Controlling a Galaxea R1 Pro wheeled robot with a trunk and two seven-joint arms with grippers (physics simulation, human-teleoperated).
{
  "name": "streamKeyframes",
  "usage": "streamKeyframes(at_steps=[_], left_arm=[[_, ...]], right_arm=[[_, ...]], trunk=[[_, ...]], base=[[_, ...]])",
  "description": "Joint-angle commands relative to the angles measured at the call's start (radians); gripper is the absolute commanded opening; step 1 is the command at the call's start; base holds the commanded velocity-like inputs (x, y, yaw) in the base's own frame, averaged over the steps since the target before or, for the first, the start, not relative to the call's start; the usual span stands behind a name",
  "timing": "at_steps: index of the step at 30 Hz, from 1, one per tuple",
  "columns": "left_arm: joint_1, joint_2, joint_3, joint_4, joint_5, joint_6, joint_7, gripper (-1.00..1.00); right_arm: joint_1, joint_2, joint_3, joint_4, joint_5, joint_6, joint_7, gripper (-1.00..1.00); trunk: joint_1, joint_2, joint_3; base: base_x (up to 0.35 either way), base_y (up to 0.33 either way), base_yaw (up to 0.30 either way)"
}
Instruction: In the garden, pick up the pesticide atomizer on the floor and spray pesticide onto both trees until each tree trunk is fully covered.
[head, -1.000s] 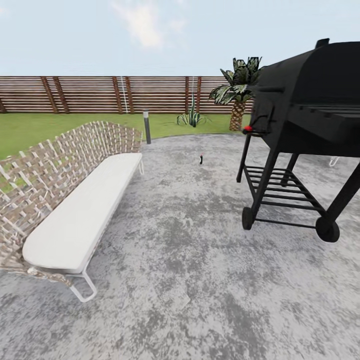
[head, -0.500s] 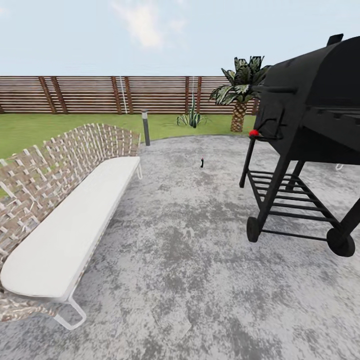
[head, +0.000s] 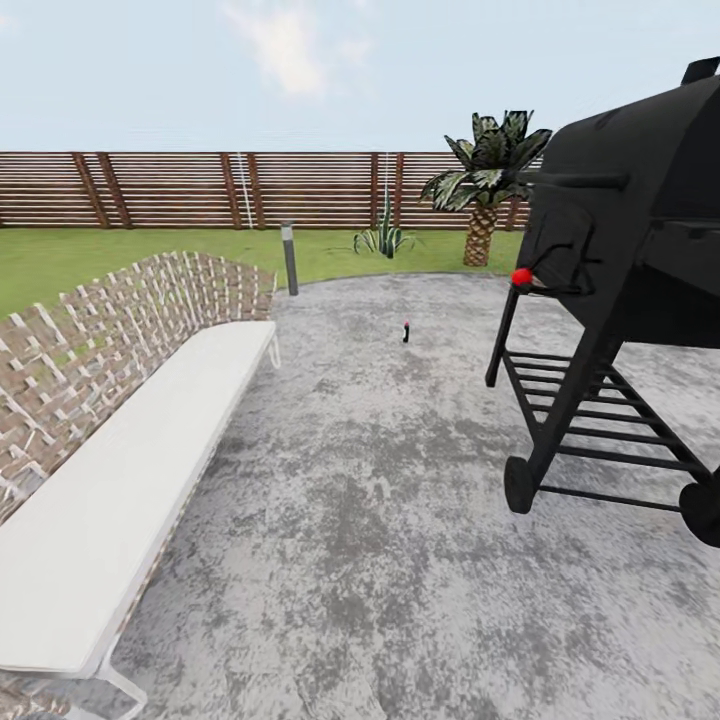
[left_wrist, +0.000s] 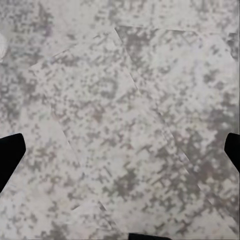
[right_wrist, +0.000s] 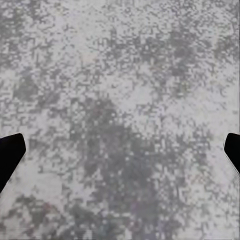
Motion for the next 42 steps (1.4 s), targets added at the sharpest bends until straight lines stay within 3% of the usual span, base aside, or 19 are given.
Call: streamKeyframes(at_steps=[1,42], left_arm=[[0.000,0.000,0.001,0.001,0.007,-0.003,-0.001,1.00],[0.000,0.000,0.000,0.001,0.006,-0.004,-0.001,1.00]], right_arm=[[-0.001,0.000,0.000,0.001,-0.002,-0.003,0.000,1.00],[-0.001,0.000,0.000,0.002,-0.002,-0.002,0.004,1.00]], trunk=[[0.000,0.000,-0.001],[0.000,0.000,-0.001]], base=[[0.339,0.000,0.000],[0.339,0.000,0.000]])
